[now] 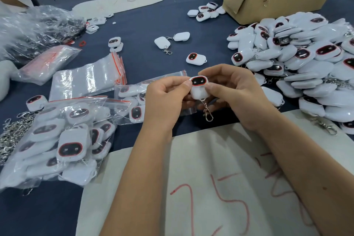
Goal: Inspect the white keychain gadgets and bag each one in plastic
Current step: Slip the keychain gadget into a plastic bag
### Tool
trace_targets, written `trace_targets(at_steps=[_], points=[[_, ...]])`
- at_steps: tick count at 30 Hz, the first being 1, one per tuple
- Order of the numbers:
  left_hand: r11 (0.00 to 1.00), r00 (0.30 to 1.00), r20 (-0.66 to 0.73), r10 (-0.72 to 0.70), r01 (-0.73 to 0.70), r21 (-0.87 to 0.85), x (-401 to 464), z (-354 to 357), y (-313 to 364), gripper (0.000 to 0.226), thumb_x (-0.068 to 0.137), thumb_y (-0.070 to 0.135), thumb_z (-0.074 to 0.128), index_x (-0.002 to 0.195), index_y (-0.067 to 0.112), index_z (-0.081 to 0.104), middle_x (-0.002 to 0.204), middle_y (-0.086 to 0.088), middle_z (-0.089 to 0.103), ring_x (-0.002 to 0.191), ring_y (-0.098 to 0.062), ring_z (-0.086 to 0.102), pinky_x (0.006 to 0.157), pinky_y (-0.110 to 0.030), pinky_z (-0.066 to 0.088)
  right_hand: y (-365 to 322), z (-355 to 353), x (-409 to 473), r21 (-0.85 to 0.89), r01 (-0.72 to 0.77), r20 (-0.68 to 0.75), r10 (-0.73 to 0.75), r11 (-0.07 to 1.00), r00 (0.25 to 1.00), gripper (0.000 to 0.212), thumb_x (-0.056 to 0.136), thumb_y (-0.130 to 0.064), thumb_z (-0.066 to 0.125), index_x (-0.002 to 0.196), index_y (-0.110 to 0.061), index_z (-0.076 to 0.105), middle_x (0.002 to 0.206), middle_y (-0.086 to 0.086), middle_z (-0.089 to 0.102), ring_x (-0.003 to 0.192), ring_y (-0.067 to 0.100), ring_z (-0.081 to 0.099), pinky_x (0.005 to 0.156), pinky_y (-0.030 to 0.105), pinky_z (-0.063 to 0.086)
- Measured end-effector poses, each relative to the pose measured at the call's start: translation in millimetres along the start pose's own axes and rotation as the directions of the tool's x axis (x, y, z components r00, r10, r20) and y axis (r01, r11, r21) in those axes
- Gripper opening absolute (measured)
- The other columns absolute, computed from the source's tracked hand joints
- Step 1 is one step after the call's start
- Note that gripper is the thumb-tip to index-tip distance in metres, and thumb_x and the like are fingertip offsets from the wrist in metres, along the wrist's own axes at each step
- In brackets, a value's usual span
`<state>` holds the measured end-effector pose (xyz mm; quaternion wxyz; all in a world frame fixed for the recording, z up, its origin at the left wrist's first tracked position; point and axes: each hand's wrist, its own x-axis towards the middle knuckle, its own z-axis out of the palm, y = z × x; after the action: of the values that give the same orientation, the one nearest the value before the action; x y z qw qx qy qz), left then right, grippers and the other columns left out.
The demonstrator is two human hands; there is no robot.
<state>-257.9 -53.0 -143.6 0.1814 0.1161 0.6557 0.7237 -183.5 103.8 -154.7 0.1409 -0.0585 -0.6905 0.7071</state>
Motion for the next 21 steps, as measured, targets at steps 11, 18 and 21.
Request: trace_targets(at_steps=[11,18,21], points=[[0.999,0.998,0.055,0.012,-0.009,-0.048,-1.1,-1.9,2.3,0.018,0.099,0.005,0.063,0.098,0.015,0.078,0.088,-0.005,0.078,0.077,-0.016,0.075,0.062,-0.022,0.057,0.8,1.0,-0.5,-0.061,0.102,0.012,-0.101,0.993,0.995,0.021,0.100,0.002,0.063,0.115,-0.009,0.070,0.099,0.010,0.076,0.069,0.022,0.073,0.057,0.029,0.059],[0.999,0.997,0.078,0.004,-0.001,-0.050,-1.5,-3.1,2.5,0.019,0.100,0.006,0.060,0.105,0.012,0.077,0.093,-0.007,0.078,0.079,-0.017,0.075,0.062,-0.021,0.056,1.1,1.6,-1.6,-0.086,0.125,-0.012,-0.126,0.988,0.992,0.023,0.098,0.000,0.067,0.115,-0.014,0.072,0.099,0.001,0.078,0.070,0.023,0.074,0.059,0.029,0.059],[0.999,0.997,0.075,0.000,0.004,-0.052,-1.0,-3.1,2.4,0.017,0.100,0.008,0.062,0.107,0.011,0.077,0.094,-0.009,0.078,0.080,-0.017,0.076,0.063,-0.021,0.056,0.7,2.5,-1.7,-0.100,0.142,-0.018,-0.145,0.985,0.989,0.025,0.097,-0.001,0.068,0.114,-0.018,0.074,0.099,0.000,0.078,0.071,0.023,0.075,0.058,0.029,0.060]])
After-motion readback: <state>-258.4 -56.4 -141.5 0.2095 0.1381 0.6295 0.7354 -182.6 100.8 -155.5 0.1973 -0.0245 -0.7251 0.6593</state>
